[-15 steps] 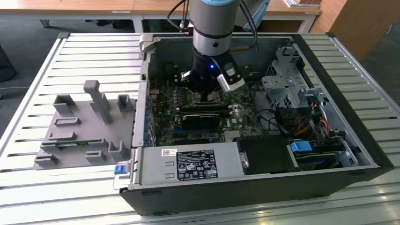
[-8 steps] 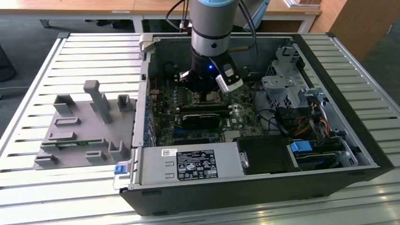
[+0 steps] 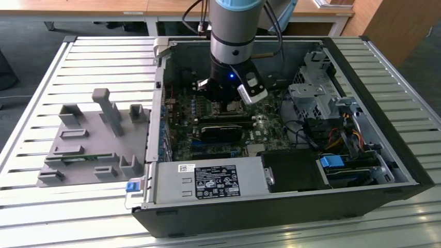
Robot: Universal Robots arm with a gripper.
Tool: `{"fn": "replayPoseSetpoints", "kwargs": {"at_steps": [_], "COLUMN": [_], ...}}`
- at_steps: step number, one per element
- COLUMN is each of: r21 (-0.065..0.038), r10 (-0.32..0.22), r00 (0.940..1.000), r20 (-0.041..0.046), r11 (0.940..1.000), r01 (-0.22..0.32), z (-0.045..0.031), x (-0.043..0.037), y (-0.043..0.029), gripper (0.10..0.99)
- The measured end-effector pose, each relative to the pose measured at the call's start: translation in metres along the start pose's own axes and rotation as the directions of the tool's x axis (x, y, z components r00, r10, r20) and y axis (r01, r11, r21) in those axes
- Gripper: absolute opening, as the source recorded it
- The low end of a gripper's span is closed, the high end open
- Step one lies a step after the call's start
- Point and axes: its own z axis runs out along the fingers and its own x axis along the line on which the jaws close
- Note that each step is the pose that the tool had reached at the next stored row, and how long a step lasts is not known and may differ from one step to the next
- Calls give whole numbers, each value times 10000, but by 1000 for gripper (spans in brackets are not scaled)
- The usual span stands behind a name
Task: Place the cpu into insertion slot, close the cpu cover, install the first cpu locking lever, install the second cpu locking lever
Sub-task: 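Install the second cpu locking lever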
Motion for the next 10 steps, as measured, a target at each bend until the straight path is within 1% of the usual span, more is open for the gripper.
{"fn": "replayPoseSetpoints", "kwargs": {"at_steps": [6,10], "r21": [-4,-4], "r10": [-1,-2], "r00": [10000,10000], "r20": [-1,-4], "r11": [10000,10000], "r01": [1,2], "z": [8,59], "x": [46,57], "y": [-9,-15], "gripper": [106,106]}}
